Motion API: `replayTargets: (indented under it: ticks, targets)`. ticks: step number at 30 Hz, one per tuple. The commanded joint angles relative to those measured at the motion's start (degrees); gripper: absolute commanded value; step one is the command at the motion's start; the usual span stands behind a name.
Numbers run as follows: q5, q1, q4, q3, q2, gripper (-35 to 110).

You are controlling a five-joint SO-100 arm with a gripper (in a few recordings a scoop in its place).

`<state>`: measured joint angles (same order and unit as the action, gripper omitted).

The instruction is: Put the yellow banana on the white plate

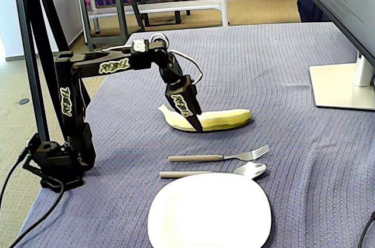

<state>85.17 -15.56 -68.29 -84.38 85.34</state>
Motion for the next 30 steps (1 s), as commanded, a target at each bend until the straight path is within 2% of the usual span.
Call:
replayTargets:
  ticks: [1,13,30]
  targets:
    - [1.23,-3.08,1.41,5.19,-1.14,29]
    - [-7.12,-11.95,-5.80,18.54,-6.24,34]
    - [-16.26,-17.23,-8.00,7.38,-3.60,33]
